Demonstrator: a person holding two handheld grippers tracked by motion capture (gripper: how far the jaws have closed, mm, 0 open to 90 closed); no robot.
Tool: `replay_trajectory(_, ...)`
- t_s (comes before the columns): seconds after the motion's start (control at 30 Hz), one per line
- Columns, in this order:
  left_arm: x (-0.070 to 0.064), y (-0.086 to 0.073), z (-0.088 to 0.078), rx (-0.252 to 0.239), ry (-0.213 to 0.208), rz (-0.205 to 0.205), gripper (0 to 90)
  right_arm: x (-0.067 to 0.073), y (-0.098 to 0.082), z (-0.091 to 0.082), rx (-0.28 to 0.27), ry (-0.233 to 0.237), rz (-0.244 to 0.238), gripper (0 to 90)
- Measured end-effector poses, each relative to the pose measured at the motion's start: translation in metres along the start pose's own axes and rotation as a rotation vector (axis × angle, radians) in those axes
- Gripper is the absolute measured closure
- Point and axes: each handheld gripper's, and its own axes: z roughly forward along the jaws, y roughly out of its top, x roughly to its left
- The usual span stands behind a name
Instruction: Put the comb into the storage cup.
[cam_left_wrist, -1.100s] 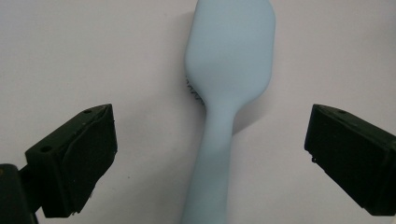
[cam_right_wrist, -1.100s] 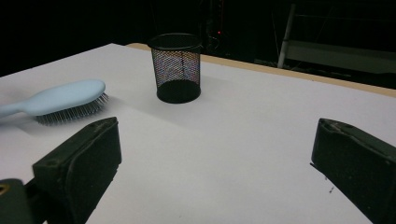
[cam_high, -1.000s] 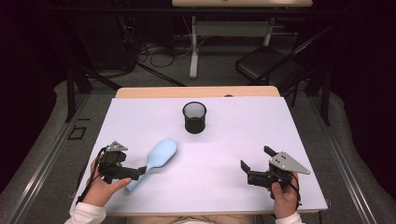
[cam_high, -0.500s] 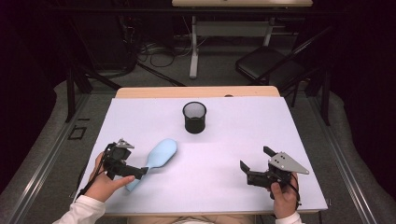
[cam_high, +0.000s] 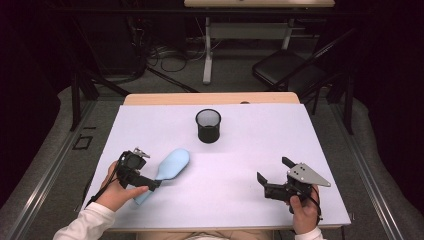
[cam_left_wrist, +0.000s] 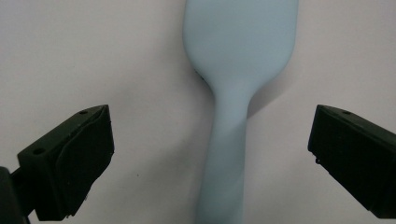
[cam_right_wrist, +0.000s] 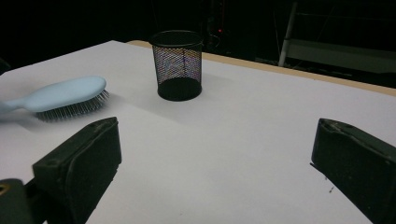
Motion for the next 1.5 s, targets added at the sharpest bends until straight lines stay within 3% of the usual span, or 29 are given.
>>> replay_trajectory(0.83,-0.006,0.012,0.017,0.078,0.015,0.062,0.9,0.000,0.000,0.000,0.000,0.002,-0.001,1.3)
replay_trajectory(1.27,-0.006,0.016,0.027,0.105,-0.002,0.077,12.6,0.000,-0.001,0.000,0.003,0.005,-0.004,2.3)
replay_trajectory(1.5,-0.009,0.019,0.030,0.153,0.005,0.094,21.7,0.000,-0.001,0.001,0.003,0.008,-0.001,3.0)
